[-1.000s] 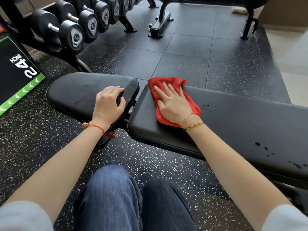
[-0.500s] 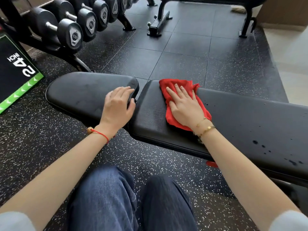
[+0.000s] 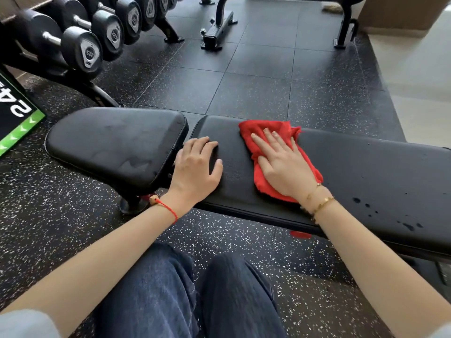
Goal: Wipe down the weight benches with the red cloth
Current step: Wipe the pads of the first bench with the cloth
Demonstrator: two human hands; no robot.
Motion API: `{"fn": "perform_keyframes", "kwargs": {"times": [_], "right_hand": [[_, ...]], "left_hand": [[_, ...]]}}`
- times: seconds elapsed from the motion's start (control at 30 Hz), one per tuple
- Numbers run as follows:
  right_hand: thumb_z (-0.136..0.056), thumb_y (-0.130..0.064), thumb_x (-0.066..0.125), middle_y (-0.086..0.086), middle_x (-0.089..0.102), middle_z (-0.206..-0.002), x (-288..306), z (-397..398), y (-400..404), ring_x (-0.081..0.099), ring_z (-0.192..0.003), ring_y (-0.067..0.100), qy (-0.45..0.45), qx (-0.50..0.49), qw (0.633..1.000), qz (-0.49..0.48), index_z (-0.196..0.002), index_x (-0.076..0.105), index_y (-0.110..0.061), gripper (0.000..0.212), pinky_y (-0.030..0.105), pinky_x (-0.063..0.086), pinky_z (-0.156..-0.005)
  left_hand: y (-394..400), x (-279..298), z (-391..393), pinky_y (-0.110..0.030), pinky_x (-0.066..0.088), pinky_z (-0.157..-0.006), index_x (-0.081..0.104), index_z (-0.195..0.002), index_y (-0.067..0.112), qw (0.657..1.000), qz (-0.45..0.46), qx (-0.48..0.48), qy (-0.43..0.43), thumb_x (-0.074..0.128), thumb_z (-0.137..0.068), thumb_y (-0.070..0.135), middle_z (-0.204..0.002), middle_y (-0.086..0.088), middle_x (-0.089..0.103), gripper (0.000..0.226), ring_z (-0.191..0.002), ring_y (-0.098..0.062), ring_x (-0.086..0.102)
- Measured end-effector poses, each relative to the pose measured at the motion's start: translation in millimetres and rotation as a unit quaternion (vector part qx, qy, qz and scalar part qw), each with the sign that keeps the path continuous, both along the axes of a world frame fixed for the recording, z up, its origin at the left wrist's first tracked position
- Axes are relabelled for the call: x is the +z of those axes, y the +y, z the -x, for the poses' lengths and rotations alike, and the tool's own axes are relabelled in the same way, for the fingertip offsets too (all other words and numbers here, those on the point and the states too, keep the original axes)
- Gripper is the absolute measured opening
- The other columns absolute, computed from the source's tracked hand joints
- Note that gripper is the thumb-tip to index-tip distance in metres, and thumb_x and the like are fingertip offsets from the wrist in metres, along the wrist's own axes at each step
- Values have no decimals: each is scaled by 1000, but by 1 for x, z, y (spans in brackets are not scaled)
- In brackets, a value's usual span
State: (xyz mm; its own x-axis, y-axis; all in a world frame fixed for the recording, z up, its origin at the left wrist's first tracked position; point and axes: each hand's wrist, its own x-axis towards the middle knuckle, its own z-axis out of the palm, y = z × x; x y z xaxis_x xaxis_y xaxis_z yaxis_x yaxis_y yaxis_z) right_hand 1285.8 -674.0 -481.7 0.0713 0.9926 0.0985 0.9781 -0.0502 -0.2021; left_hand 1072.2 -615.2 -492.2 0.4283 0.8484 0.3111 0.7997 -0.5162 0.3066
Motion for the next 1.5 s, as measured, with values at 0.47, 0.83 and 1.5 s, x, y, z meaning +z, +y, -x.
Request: {"fn": "perform_keyframes", "kwargs": {"times": [0.47,0.83,1.5], "right_hand": [[-98,-33,35,0,17,-162,-1,22,-38,13,-150,19,-13,65,998,-8,-153,22,-31,57,46,5,-122],[-100,-30,32,8,10,-163,10,-33,15,9,-150,23,-23,-85,996,32,-154,17,-25,57,50,1,-121],[-100,-31,32,8,10,-163,10,-22,-3,10,-150,23,-38,-67,997,33,-154,16,-25,57,49,1,-121]], "left_hand": [[-4,-1,-2,-43,36,-109,57,-130,9,1000,-9,0,-10,49,-90,26,-139,-7,54,45,-134,-25,43],[-8,0,-5,-43,34,-112,56,-133,7,1000,-11,2,0,49,-94,25,-141,-9,54,43,-135,-25,43],[-7,-1,-3,-43,33,-112,58,-131,7,1000,-19,-8,-8,51,-95,22,-139,-9,56,40,-135,-26,44]]}}
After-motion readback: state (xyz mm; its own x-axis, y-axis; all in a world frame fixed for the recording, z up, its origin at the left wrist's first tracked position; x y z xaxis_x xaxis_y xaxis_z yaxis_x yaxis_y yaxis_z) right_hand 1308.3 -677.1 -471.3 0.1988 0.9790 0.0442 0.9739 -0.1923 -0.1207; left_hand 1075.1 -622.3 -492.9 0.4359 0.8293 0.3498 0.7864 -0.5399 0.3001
